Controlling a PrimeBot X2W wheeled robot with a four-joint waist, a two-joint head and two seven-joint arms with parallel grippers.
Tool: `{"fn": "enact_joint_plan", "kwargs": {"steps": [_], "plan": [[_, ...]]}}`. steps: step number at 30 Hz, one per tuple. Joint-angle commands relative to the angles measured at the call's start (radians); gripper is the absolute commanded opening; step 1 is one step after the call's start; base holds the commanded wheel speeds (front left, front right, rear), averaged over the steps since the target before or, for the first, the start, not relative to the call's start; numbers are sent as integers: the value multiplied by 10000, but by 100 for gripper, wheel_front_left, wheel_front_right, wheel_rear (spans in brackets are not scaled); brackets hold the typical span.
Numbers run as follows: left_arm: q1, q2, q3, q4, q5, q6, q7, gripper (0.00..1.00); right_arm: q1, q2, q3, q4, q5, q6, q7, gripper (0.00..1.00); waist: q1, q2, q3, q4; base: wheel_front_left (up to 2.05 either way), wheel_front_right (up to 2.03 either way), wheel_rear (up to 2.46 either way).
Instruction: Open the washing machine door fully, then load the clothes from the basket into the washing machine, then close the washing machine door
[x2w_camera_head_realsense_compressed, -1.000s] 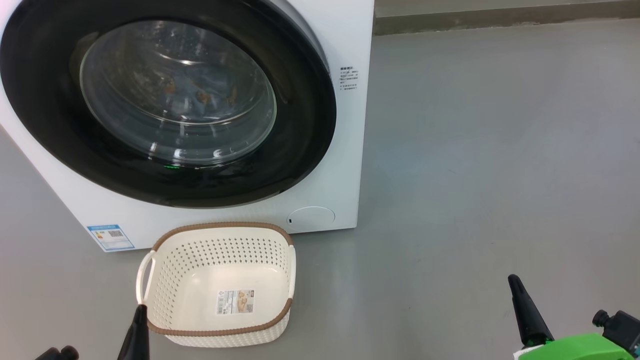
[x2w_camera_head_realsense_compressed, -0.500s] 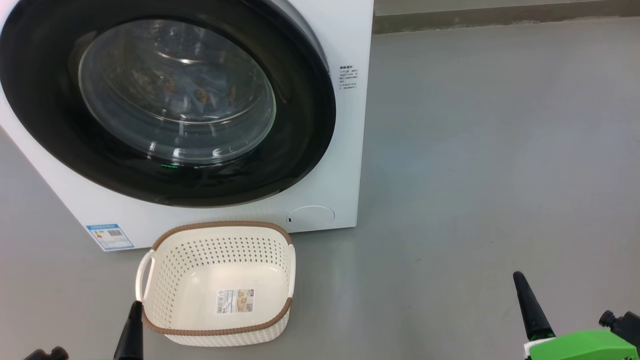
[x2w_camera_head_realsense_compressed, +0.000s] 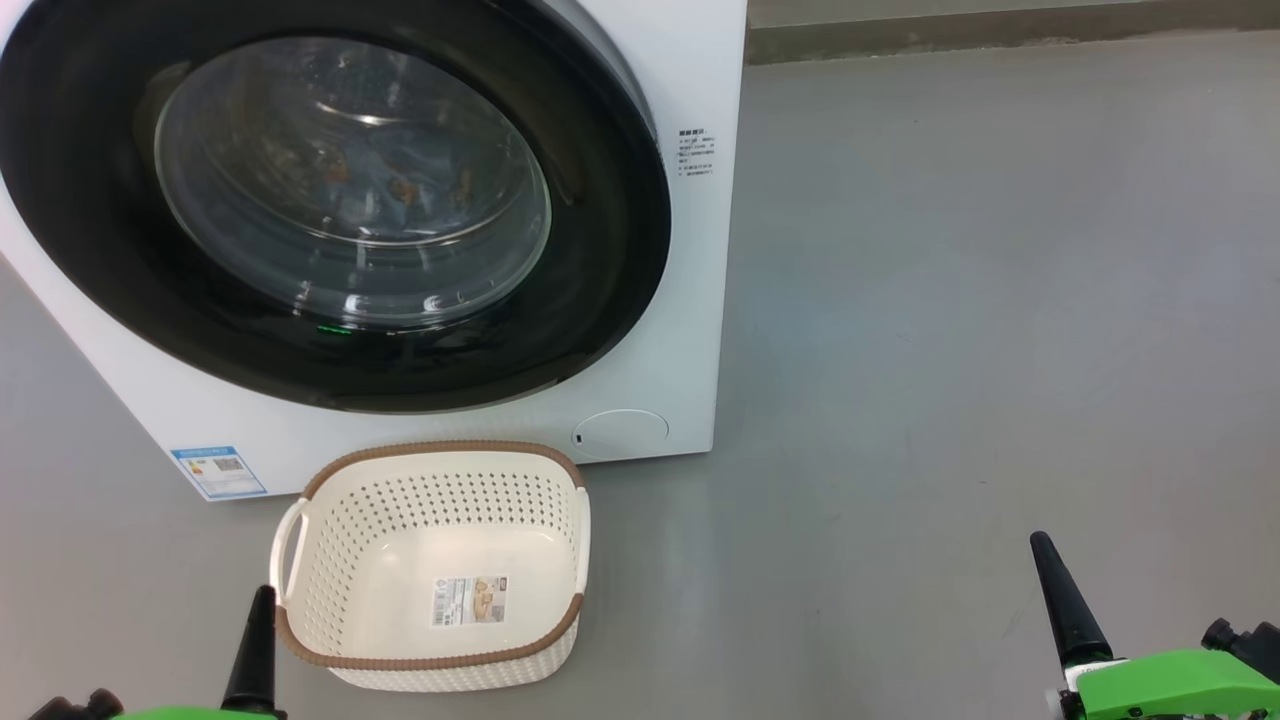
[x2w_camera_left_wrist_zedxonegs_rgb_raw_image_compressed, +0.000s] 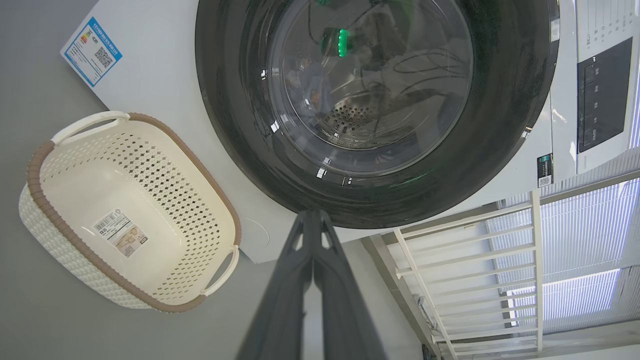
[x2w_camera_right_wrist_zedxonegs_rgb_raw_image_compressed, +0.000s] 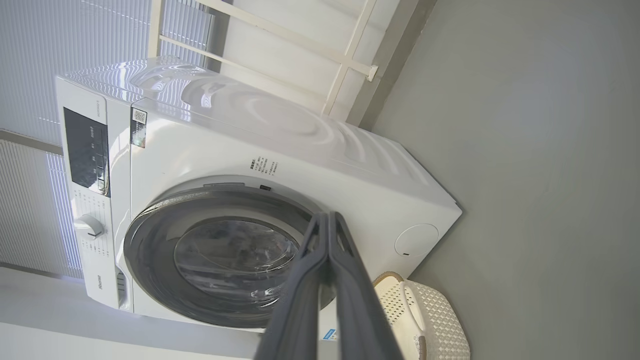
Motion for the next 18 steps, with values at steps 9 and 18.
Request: {"fn": "enact_joint_plan", "kwargs": {"steps": [9, 18], "plan": [[-610, 6, 522, -31, -1201, -288, 287, 0, -600, -119, 86, -12, 1208, 13, 227, 0, 0, 0, 21, -6, 0, 0, 0], [-762, -66, 735, 103, -2203, -423, 495, 0, -757, -123, 25, 167, 2186, 14, 405, 0, 0, 0, 41, -11, 0, 0, 0]]}}
